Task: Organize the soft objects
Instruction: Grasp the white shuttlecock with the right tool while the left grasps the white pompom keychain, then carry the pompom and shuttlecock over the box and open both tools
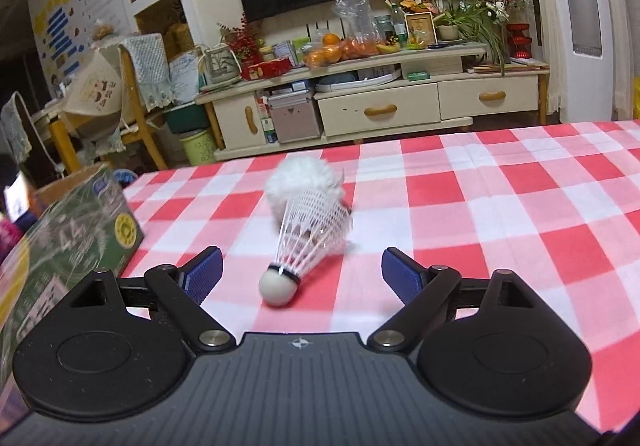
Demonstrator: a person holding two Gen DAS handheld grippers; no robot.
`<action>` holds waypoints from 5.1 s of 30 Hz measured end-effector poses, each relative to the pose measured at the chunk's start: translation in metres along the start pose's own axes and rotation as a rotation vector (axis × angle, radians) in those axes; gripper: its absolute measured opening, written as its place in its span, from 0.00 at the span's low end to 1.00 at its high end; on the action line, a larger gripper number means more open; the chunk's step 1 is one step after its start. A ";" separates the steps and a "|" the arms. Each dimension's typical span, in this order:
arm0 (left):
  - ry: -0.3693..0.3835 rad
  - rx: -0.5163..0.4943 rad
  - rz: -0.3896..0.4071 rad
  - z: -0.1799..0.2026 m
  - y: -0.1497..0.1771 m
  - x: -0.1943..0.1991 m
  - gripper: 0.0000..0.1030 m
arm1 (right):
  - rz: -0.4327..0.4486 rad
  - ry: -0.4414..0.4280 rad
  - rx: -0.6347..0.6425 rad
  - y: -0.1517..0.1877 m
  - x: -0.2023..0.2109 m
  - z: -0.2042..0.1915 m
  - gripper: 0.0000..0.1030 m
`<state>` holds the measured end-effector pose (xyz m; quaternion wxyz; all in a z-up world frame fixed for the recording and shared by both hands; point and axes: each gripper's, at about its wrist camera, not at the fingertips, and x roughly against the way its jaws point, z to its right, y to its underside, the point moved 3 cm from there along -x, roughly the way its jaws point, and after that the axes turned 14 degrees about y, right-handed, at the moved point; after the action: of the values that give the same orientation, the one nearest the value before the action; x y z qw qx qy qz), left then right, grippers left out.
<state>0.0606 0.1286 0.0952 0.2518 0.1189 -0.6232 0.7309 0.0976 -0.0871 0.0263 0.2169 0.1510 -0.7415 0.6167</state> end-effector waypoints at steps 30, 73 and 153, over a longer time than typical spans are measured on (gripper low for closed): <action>0.033 -0.069 -0.036 0.060 0.014 -0.033 0.99 | -0.117 0.052 0.012 0.010 0.007 0.069 0.33; -0.048 -0.145 -0.103 0.119 0.040 -0.215 0.45 | -0.088 0.108 -0.011 0.003 -0.004 0.148 0.56; 0.050 0.228 0.098 -0.094 0.024 0.103 0.42 | 0.031 -0.488 0.169 -0.017 0.150 -0.135 0.41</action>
<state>-0.0256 0.2407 0.1069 0.2161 0.0980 -0.5344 0.8112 -0.0052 0.0484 0.1365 0.0086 0.3016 -0.7199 0.6251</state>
